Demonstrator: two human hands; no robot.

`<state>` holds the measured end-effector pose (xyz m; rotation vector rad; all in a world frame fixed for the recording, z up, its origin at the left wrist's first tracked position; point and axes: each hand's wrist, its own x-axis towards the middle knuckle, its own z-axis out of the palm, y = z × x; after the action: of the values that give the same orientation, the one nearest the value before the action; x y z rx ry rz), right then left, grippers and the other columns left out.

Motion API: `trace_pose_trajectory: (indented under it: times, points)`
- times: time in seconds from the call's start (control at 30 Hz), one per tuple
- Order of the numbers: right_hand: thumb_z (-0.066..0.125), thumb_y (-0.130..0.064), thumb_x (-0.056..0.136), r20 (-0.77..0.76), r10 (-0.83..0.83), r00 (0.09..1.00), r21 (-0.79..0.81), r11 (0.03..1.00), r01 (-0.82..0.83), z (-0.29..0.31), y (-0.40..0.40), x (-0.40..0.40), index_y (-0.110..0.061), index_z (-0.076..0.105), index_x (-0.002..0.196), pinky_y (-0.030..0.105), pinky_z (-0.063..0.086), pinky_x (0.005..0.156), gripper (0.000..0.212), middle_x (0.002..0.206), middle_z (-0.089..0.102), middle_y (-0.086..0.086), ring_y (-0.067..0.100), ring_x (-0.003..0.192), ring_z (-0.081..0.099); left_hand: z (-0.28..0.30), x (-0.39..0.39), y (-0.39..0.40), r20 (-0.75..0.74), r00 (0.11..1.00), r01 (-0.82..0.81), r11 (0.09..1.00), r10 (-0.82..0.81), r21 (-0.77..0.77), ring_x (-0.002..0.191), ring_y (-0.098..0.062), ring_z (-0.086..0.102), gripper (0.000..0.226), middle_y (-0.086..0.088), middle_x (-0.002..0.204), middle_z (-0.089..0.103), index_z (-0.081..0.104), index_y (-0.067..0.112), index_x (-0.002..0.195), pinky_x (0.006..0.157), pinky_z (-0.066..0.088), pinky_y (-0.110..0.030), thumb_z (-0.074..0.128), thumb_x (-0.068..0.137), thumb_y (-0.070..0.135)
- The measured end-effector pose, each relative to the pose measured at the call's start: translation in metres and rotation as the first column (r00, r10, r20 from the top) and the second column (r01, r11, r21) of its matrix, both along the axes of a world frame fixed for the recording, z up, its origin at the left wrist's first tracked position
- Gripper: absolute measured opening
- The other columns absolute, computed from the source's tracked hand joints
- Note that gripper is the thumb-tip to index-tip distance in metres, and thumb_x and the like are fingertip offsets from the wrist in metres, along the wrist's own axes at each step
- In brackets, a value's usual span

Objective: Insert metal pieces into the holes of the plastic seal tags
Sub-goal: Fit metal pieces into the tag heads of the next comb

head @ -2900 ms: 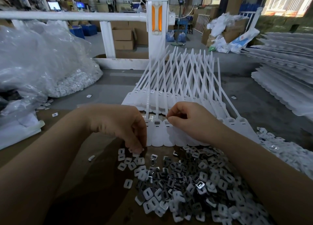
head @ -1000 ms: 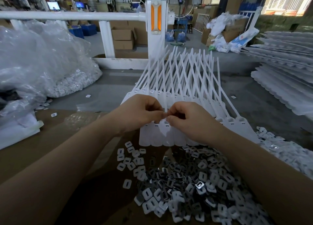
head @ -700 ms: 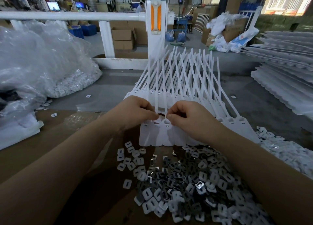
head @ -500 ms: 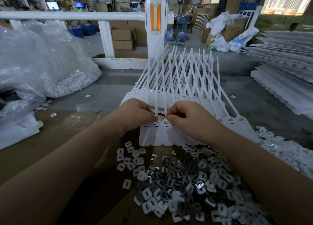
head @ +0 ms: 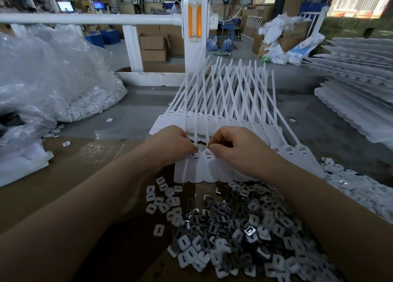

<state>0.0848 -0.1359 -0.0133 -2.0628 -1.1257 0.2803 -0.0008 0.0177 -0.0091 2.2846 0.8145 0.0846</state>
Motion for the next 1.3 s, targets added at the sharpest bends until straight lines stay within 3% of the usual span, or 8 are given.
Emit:
trace_pose_trajectory:
  times: [0.17, 0.33, 0.5, 0.73, 0.93, 1.07, 1.23, 1.3]
  points:
    - [0.062, -0.024, 0.092, -0.004, 0.0, 1.0, -0.005, 1.0, 0.0, -0.001, 0.0, 0.001, -0.033, 0.06, 0.084, 0.026, 0.054, 0.075, 0.011, 0.086, 0.066, -0.009, 0.007, 0.082, 0.063, -0.001, -0.002, 0.005, 0.027, 1.0, 0.004, 0.993, -0.001, -0.115, 0.082, -0.014, 0.056, 0.015, -0.002, 0.089, 0.065, 0.068, 0.012, 0.085, 0.066, 0.04, -0.026, 0.071, 0.088, 0.027]
    - [0.062, -0.025, 0.092, -0.005, 0.002, 1.0, -0.01, 1.0, -0.002, -0.002, 0.0, 0.002, -0.034, 0.06, 0.084, 0.022, 0.051, 0.073, 0.012, 0.086, 0.066, -0.011, 0.003, 0.081, 0.063, 0.001, -0.003, 0.009, 0.017, 1.0, 0.019, 0.99, -0.017, -0.14, 0.093, -0.013, 0.056, 0.018, 0.006, 0.103, 0.06, 0.07, 0.013, 0.085, 0.069, 0.039, -0.026, 0.074, 0.085, 0.031]
    - [0.062, -0.025, 0.092, -0.013, -0.001, 1.0, -0.019, 1.0, 0.001, -0.002, 0.001, 0.002, -0.035, 0.06, 0.083, 0.019, 0.049, 0.069, 0.014, 0.085, 0.066, -0.012, 0.002, 0.08, 0.062, 0.001, -0.002, 0.007, -0.039, 0.998, 0.048, 0.997, -0.051, -0.067, 0.077, -0.011, 0.055, 0.025, 0.001, 0.082, 0.063, 0.064, 0.018, 0.076, 0.057, 0.036, -0.025, 0.075, 0.083, 0.039]
    - [0.063, -0.025, 0.091, -0.011, 0.005, 1.0, -0.02, 1.0, -0.005, -0.001, 0.0, 0.001, -0.033, 0.062, 0.083, 0.023, 0.053, 0.071, 0.012, 0.085, 0.067, -0.01, 0.005, 0.079, 0.063, 0.004, -0.001, 0.007, -0.034, 0.999, 0.017, 0.995, -0.021, -0.102, 0.073, -0.014, 0.054, 0.03, -0.001, 0.078, 0.061, 0.057, 0.018, 0.072, 0.056, 0.036, -0.026, 0.082, 0.075, 0.035]
    - [0.073, -0.022, 0.084, -0.013, 0.215, 0.976, -0.075, 0.974, -0.216, 0.008, -0.007, 0.001, -0.03, 0.072, 0.083, 0.014, 0.045, 0.058, 0.007, 0.074, 0.067, -0.018, -0.003, 0.063, 0.058, 0.003, -0.002, 0.01, -0.027, 0.999, 0.02, 0.993, -0.023, -0.118, 0.074, -0.014, 0.053, 0.029, -0.001, 0.078, 0.061, 0.058, 0.018, 0.072, 0.058, 0.036, -0.027, 0.083, 0.074, 0.034]
    - [0.078, -0.024, 0.079, -0.047, 0.352, 0.935, -0.174, 0.919, -0.355, 0.017, -0.014, 0.001, -0.034, 0.075, 0.082, 0.028, 0.049, 0.066, 0.01, 0.076, 0.066, -0.021, 0.017, 0.072, 0.058, 0.003, -0.001, 0.011, -0.017, 1.0, 0.009, 0.99, -0.012, -0.142, 0.074, -0.015, 0.054, 0.03, -0.002, 0.078, 0.062, 0.058, 0.017, 0.071, 0.058, 0.036, -0.027, 0.084, 0.072, 0.032]
    - [0.08, -0.033, 0.076, -0.09, 0.443, 0.892, -0.264, 0.853, -0.45, 0.026, -0.02, 0.001, -0.036, 0.075, 0.085, 0.045, 0.053, 0.08, 0.01, 0.084, 0.067, -0.012, 0.022, 0.082, 0.062, 0.003, -0.002, 0.014, -0.015, 1.0, 0.024, 0.989, -0.026, -0.148, 0.075, -0.015, 0.054, 0.028, -0.001, 0.079, 0.062, 0.06, 0.018, 0.071, 0.058, 0.038, -0.027, 0.084, 0.073, 0.031]
    - [0.08, -0.031, 0.076, -0.097, 0.452, 0.887, -0.298, 0.837, -0.459, 0.029, -0.022, 0.003, -0.037, 0.075, 0.087, 0.044, 0.053, 0.08, 0.013, 0.085, 0.067, -0.011, 0.022, 0.082, 0.062, 0.002, -0.003, 0.017, -0.004, 0.999, 0.036, 0.987, -0.037, -0.154, 0.074, -0.014, 0.053, 0.026, 0.0, 0.077, 0.061, 0.061, 0.019, 0.071, 0.059, 0.037, -0.026, 0.084, 0.073, 0.03]
